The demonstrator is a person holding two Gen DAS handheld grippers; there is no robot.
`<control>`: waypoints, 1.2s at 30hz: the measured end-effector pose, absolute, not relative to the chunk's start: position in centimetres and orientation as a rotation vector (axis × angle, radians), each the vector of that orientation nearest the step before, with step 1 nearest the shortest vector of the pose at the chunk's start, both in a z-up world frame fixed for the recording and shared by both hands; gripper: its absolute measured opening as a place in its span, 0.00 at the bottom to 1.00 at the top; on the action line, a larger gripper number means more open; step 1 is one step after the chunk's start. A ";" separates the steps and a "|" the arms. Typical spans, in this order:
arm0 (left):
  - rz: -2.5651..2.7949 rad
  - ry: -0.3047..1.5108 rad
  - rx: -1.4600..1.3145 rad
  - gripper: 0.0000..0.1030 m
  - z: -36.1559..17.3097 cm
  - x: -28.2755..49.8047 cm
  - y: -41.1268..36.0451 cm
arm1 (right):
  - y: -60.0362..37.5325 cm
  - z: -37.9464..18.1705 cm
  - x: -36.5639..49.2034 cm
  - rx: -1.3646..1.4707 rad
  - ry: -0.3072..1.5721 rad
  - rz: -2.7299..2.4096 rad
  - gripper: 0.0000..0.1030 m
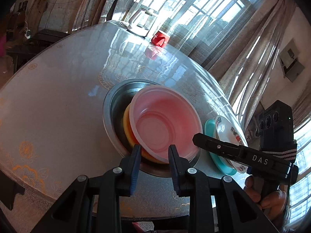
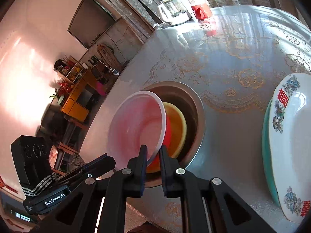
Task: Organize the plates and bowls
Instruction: 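Lower the red bowl into the yellow bowl and open both grippers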
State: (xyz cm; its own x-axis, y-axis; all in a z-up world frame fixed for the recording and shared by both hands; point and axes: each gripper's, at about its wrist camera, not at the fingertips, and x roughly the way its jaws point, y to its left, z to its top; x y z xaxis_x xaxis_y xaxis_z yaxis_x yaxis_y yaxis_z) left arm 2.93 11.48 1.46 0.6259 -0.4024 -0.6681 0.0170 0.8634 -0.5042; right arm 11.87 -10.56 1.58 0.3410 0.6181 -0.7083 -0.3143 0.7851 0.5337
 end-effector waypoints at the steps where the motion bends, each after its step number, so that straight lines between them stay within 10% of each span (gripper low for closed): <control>1: -0.252 0.869 -0.485 0.27 1.5 2.9 11.5 | -10.6 1.5 11.9 0.330 1.067 0.617 0.14; 36: -0.220 0.881 -0.441 0.28 1.1 3.8 10.8 | -9.5 1.0 13.5 0.241 1.084 0.561 0.18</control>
